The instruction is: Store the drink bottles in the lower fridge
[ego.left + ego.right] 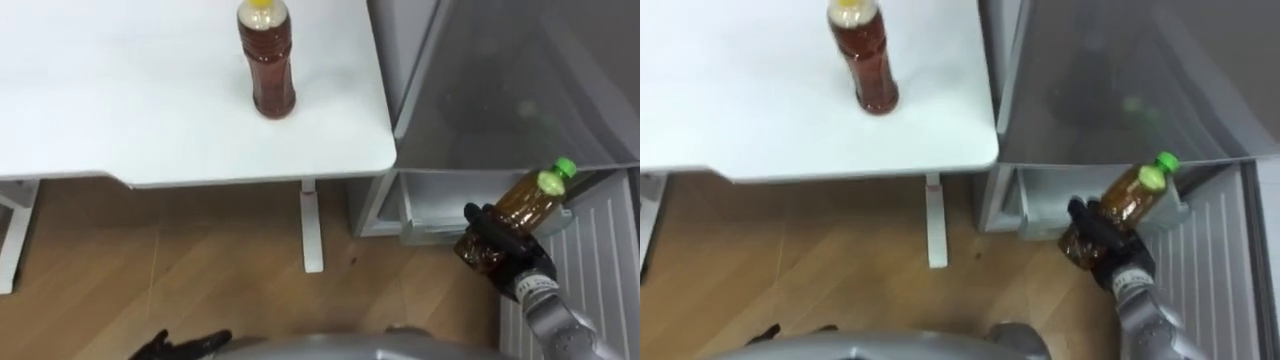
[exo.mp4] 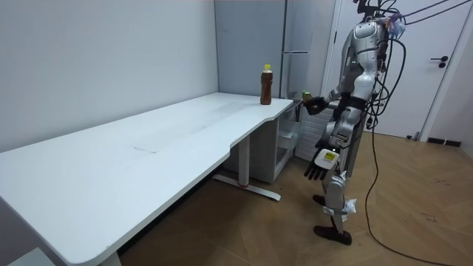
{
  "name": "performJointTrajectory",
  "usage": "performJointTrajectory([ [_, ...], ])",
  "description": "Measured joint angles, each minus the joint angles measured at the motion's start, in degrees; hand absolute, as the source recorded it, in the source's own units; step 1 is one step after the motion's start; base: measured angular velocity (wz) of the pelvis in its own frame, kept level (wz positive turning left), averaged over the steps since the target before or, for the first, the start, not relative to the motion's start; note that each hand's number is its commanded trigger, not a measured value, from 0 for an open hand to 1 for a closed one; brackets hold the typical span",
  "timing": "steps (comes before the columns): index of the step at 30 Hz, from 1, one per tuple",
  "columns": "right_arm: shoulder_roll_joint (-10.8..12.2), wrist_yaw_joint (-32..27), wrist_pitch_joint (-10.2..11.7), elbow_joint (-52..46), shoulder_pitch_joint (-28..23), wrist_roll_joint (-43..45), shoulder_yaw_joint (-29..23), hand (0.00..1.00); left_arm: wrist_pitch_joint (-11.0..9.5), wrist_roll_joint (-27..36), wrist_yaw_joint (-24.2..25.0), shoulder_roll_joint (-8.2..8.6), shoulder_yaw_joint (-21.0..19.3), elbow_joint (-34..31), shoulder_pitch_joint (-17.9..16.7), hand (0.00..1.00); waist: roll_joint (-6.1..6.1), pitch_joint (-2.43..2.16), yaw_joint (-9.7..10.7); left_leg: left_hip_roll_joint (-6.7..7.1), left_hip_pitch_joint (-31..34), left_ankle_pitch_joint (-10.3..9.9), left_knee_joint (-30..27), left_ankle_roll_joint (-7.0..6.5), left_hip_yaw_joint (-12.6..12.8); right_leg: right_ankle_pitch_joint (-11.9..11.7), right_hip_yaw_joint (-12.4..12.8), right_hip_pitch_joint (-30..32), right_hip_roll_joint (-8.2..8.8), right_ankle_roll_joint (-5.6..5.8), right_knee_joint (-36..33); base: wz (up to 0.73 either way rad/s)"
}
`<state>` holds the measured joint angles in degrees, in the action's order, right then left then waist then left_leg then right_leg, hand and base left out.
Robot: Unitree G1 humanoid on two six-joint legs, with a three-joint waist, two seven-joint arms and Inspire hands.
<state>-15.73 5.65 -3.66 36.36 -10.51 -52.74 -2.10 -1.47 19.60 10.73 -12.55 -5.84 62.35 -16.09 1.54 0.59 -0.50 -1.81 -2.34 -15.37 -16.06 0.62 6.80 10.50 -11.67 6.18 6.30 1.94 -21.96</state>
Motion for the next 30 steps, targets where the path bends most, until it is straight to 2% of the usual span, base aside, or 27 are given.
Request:
performJointTrajectory([
  [2,-0.1,0.08,-0.29,0.0,0.09,-0.06,-0.01,1.0,0.33,-0.57,-0.59,-0.14,-0.04,0.36,-0.04,0.0,0.06,0.08,0.01,0.46,0.7,-0.39,-0.39,-0.63,0.43,0.02,0.54,0.91,0.54,0.39,-0.93,-0.05],
  [5,-0.24,0.36,-0.3,0.46,0.8,-1.59,-0.02,1.0,0.87,-1.78,-1.75,-0.25,-0.08,1.57,-0.27,0.0,0.12,0.02,0.0,0.6,1.93,-0.61,-0.99,-1.33,1.19,-1.57,1.09,1.69,0.58,0.72,0.02,-0.11],
  [9,-0.36,0.81,-0.3,2.08,3.25,-2.77,0.2,1.0,1.42,-2.41,-2.43,-0.24,0.01,2.94,-0.45,0.0,-0.18,-0.23,-1.44,0.13,4.53,-0.02,-1.33,-2.07,3.08,-4.75,2.23,3.38,-0.19,0.68,2.97,-0.18],
  [10,-0.31,0.82,-0.3,2.12,3.6,-3.29,0.58,1.0,1.51,-2.48,-2.75,-0.42,0.05,2.96,-0.74,0.0,0.2,-0.05,-1.56,-0.58,4.9,0.11,-1.37,-2.19,3.5,-4.85,2.11,3.61,-0.2,0.62,2.89,-0.1],
  [11,-0.29,0.81,-0.35,2.18,3.94,-3.28,0.88,1.0,1.55,-2.75,-2.88,-0.53,0.13,2.91,-1.03,0.0,0.44,0.01,-1.81,-0.77,5.0,0.11,-1.4,-2.18,3.83,-4.66,1.65,4.03,-0.18,0.49,2.05,-0.06],
  [12,-0.08,0.8,-0.56,2.46,4.81,-3.34,0.99,1.0,1.9,-3.55,-3.48,-0.75,0.3,2.98,-1.37,0.0,0.62,0.13,-2.36,-1.1,5.14,0.07,-1.49,-2.05,4.18,-3.22,-0.42,4.53,-0.06,-0.32,-0.41,-0.07],
  [13,-0.15,0.68,-0.56,3.01,5.88,-3.44,0.91,1.0,2.53,-4.07,-3.78,-0.87,0.49,2.88,-1.33,0.0,1.2,-0.12,-2.65,-1.15,5.75,-0.13,-2.0,-1.72,4.09,-1.47,-1.98,4.91,0.3,-0.79,-2.33,0.0],
  [14,-0.21,0.58,-0.55,3.45,6.83,-3.53,0.89,1.0,2.63,-4.11,-3.88,-0.85,0.5,2.84,-1.25,0.0,1.44,-0.12,-2.71,-1.12,6.37,-0.41,-2.78,-1.47,3.91,-0.98,-2.19,5.2,0.44,-1.16,-2.46,0.1],
  [16,-0.53,-0.55,-0.24,3.92,9.7,-5.65,0.8,1.0,2.9,-4.35,-3.89,-0.61,0.56,2.24,-1.0,0.0,0.95,-0.21,-2.5,-1.47,9.36,-1.06,-5.44,-0.82,2.54,-0.98,-2.81,6.34,-0.56,-2.02,-1.52,0.15],
  [18,-0.62,-0.75,0.01,4.67,11.39,-6.63,0.8,1.0,2.92,-4.75,-4.11,-0.61,0.55,1.79,-0.94,0.0,0.83,-0.24,-2.62,-1.44,10.63,-0.69,-5.41,-0.43,1.51,-1.16,-2.99,7.0,-0.93,-2.24,-0.64,0.17],
  [23,-0.61,-2.85,0.35,6.91,13.05,-8.11,-0.16,1.0,3.94,-6.76,-5.69,-0.67,0.5,1.84,0.47,0.0,0.69,-0.11,-2.75,-0.82,14.0,-0.21,-6.44,-0.67,0.27,-1.17,-4.2,10.05,-0.08,-2.24,-1.51,0.11],
  [25,-0.61,-4.86,0.49,9.58,16.19,-8.21,-1.18,1.0,3.96,-6.71,-6.49,-0.58,0.56,1.99,2.72,0.0,0.06,0.48,-2.87,-0.57,17.0,-0.2,-9.3,-0.74,-0.01,-1.18,-4.19,12.62,0.69,-2.24,-3.26,0.02],
  [29,-0.95,-7.19,0.57,11.44,20.29,-10.89,-1.54,1.0,3.62,-5.6,-8.13,-0.78,2.45,2.07,6.0,0.0,-0.61,0.91,-3.09,0.22,20.91,-0.07,-10.55,-1.08,-0.04,-1.2,-3.75,17.35,1.76,-2.29,-5.88,-0.02],
  [30,-0.96,-7.75,0.6,12.56,22.27,-12.54,-1.54,1.0,3.57,-5.52,-8.26,-0.76,2.86,2.2,6.73,0.0,-0.71,1.04,-3.29,0.45,22.1,-0.05,-11.11,-1.18,0.23,-1.24,-2.85,19.07,1.92,-2.36,-6.85,-0.13],
])
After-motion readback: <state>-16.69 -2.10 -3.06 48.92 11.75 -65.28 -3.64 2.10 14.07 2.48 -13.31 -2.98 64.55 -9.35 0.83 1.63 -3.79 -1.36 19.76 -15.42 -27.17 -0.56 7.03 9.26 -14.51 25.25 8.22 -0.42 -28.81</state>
